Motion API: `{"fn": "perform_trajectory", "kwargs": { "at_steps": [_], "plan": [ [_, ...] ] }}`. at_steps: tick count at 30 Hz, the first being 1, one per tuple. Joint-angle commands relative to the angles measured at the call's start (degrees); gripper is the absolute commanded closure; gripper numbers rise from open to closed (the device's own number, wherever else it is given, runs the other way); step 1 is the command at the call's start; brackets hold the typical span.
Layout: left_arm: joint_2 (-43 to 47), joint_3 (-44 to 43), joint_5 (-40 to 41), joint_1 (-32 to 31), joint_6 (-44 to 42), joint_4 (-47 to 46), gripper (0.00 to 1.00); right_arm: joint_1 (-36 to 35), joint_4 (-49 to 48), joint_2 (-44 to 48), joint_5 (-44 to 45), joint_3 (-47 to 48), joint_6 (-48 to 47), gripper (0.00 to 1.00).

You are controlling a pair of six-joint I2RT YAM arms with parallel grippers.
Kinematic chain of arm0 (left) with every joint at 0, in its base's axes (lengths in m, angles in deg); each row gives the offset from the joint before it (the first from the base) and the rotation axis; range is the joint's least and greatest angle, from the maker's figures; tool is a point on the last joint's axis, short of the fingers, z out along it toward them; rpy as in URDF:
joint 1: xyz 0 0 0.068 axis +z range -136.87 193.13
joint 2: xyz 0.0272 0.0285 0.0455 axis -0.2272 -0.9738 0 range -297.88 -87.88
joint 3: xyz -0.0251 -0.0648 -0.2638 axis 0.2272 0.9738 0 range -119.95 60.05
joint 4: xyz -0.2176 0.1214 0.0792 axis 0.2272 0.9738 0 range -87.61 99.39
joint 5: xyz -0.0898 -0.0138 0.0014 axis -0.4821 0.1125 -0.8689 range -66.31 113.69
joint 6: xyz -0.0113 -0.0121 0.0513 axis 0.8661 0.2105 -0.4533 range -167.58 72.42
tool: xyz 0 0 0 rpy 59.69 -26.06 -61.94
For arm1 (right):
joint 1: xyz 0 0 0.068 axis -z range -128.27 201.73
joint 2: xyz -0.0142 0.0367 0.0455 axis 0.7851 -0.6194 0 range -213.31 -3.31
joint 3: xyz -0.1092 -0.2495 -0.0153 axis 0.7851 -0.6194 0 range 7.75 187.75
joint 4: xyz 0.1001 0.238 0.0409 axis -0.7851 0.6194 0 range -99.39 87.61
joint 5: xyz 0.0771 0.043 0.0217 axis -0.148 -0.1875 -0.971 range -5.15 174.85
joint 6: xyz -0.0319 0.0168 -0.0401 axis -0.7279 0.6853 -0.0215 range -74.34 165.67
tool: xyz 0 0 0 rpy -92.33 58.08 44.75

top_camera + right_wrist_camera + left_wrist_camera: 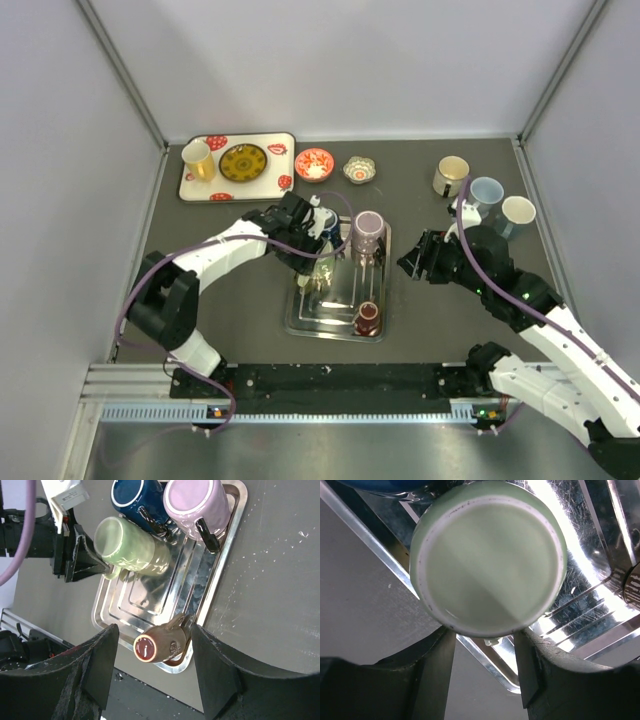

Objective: Turn the mug right side up

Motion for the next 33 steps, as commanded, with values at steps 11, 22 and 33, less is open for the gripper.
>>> {"fn": "perform_trajectory", "kwargs": {
  "at_steps": [11, 22, 33],
  "plan": [
    [-3.2, -3.0, -1.6, 0.3, -1.1, 0.1, 0.69, -0.6, -2.0, 0.4, -0.1, 0.5, -0.2, 0.4],
    [0.1, 0.5, -3.5, 0.2, 0.3, -0.6, 1.0, -0.6, -2.0, 1.2, -0.8, 0.5, 0.5, 0.4],
    [22.3, 5.9, -2.4, -1.3, 4.9, 3.3, 1.0, -0.6, -3.4, 1.4, -3.8, 0.8, 1.4, 0.4]
  ]
}}
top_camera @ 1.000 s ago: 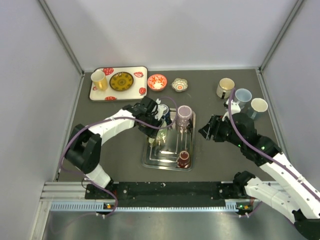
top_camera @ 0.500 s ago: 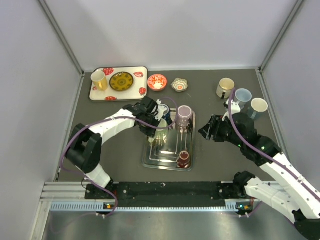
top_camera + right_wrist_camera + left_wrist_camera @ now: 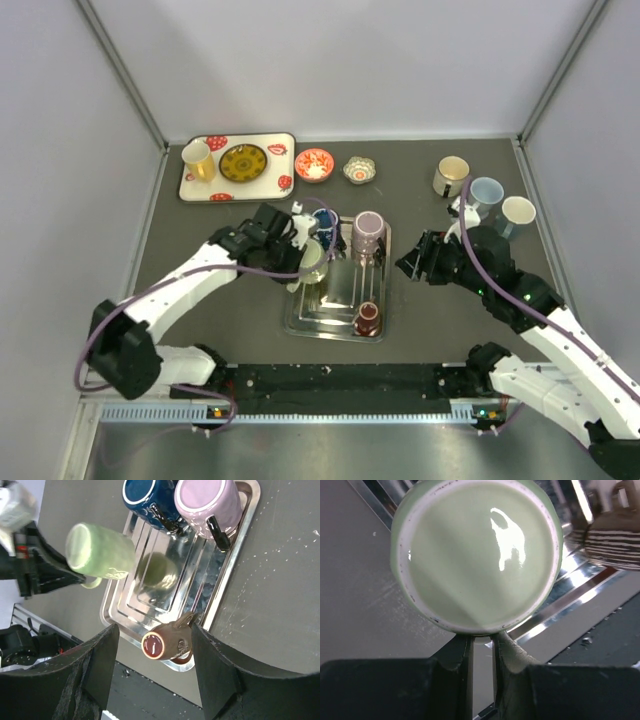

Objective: Turn the mug right side up

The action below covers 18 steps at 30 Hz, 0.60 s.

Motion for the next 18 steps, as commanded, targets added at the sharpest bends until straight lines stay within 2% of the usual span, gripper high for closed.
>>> {"fn": "perform_trajectory", "kwargs": {
  "at_steps": [1, 4, 7, 10, 11, 17, 18],
  "plan": [
    [10.4, -0.7, -0.5, -0.7, 3.2, -1.1, 1.0, -0.6, -3.1, 1.1, -2.3, 0.7, 1.0, 0.4],
    [16.4, -0.8, -1.4, -0.7, 6.4, -2.6, 1.0, -0.6, -5.3, 1.9, -6.3, 0.4, 0.9, 0.4],
    [22.7, 0.0, -6.5, -0.7, 12.0, -10.4, 1.0, -0.6, -9.9, 2.8, -14.1, -0.6, 1.7, 0.4],
    [29.6, 3.6, -11.6, -0.7, 21.3, -24.8, 1.0, -0.6, -15.6, 4.1, -23.8, -2.1, 3.8, 0.4],
    [30.6, 5.9, -12.4, -0.7, 26.2, -33.1, 1.0, -0.6, -16.9, 4.5, -25.1, -3.0, 5.0, 0.4],
    [32.8, 12.2, -17.9, -0.7, 43.3, -55.7, 1.0, -0.6, -26.5, 8.0, -32.5, -7.2, 8.7, 0.39],
    [32.8, 13.2, -18.4, -0.8, 45.5, -63.0, 1.0, -0.6, -28.0, 8.1, -33.5, -7.8, 9.4, 0.37]
  ]
}}
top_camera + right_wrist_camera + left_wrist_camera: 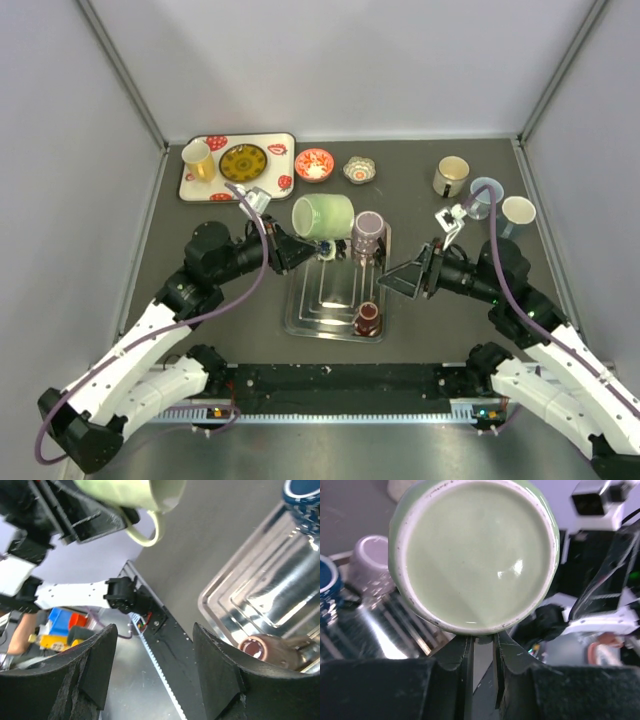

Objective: Turn the mug right side up

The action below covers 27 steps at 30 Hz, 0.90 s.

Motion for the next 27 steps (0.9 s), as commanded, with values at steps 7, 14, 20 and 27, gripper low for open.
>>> {"fn": "perform_trajectory", "kwargs": {
  "at_steps": [7, 14, 20, 27],
  "plan": [
    [-2.1, 8.5, -7.2, -1.5, 27.5, -51.5, 1.0, -0.6, -23.2, -0.2, -9.8, -5.2, 8.9, 0.36],
    [-4.0, 6.2, -6.4, -6.9, 24.7, -51.2, 1.0, -0.5, -32.3, -7.3, -11.1, -3.7, 11.9, 0.34],
    [-4.9, 4.5, -6.0, -9.9, 21.4, -48.6, 1.0, -0.6, -35.2, -10.8, -11.5, 0.0, 12.6, 0.34],
    [-5.2, 4.3, -5.0, -11.1, 20.0, -47.3, 1.0, -0.6, -41.0, -12.7, -15.2, 0.9, 16.0, 0.36]
  ]
}}
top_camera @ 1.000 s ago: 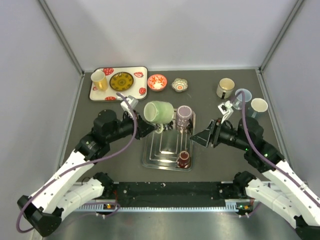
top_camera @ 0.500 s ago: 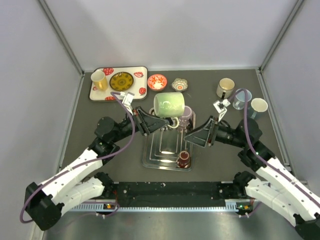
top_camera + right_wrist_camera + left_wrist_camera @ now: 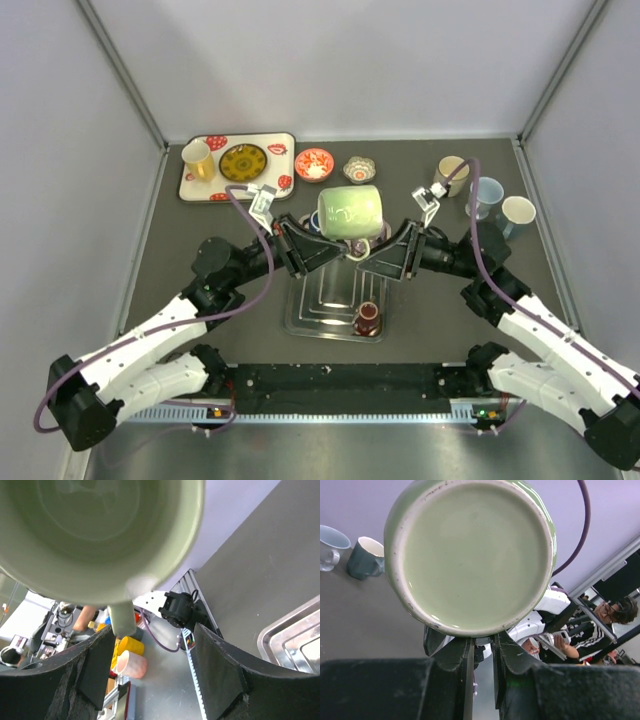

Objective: Turn the mug right side up

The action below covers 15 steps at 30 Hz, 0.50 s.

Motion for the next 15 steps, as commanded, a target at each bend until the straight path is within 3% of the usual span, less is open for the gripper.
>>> {"fn": "perform_trajectory", "kwargs": {
  "at_steps": [1, 9, 15],
  "plan": [
    [0.2, -3.1, -0.7, -1.6, -2.4, -5.2, 1.0, -0.6, -8.0, 0.4, -1.1, 3.8, 2.1, 0.36],
    [-1.9, -4.4, -1.1, -4.1, -3.2, -4.6, 1.0, -0.6, -6.4, 0.0, 0.0, 5.7, 0.8, 0.37],
    [-2.4, -3.9, -0.6, -5.8, -3.6, -4.4, 1.0, -0.7, -9.4, -1.8, -1.2, 5.7, 2.5, 0.59]
  ]
}}
